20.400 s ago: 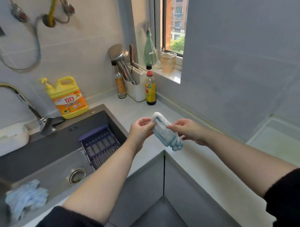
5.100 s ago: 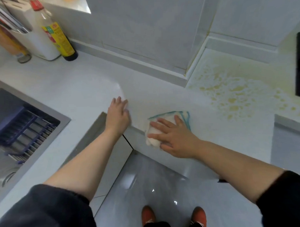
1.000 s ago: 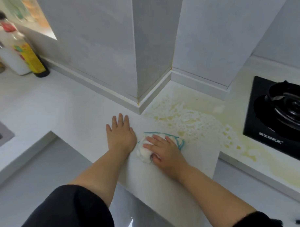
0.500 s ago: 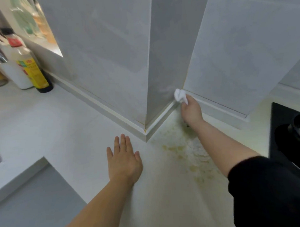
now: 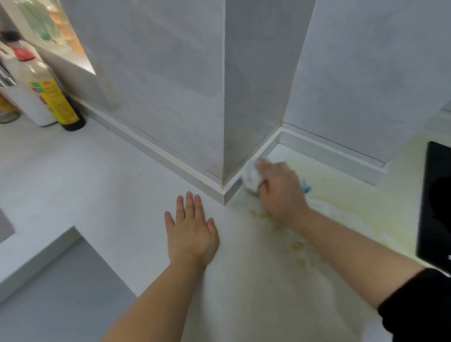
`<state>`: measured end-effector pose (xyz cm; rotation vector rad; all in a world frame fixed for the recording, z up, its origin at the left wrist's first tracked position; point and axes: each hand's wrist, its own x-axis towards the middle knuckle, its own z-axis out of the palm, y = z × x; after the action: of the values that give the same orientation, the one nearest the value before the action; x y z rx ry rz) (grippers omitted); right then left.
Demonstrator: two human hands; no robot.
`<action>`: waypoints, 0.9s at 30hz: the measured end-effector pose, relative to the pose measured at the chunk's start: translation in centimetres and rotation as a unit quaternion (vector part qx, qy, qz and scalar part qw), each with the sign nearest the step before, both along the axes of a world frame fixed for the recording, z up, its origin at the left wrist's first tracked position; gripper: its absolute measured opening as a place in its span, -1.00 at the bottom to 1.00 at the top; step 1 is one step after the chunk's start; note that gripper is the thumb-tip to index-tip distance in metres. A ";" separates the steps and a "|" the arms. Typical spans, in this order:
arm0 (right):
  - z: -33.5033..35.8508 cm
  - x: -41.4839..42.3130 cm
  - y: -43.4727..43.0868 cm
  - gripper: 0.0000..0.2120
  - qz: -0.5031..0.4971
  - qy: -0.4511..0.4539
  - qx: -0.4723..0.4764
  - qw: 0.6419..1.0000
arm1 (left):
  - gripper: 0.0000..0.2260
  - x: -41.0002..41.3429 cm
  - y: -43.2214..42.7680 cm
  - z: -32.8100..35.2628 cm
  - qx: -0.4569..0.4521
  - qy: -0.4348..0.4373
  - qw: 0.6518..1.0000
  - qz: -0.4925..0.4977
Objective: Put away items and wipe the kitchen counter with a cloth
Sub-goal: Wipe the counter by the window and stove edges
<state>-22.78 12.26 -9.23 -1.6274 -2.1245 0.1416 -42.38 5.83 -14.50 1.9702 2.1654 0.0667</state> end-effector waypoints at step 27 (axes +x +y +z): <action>-4.5 1.1 3.6 -0.48 -0.121 -0.154 -0.200 0.960 | -0.46 -0.1 0.5 -0.1 -0.005 0.018 1.000 -0.008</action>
<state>-21.70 15.91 -13.70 -2.2622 -2.1973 0.2692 -42.46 6.34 -14.60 1.9992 2.1668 0.0169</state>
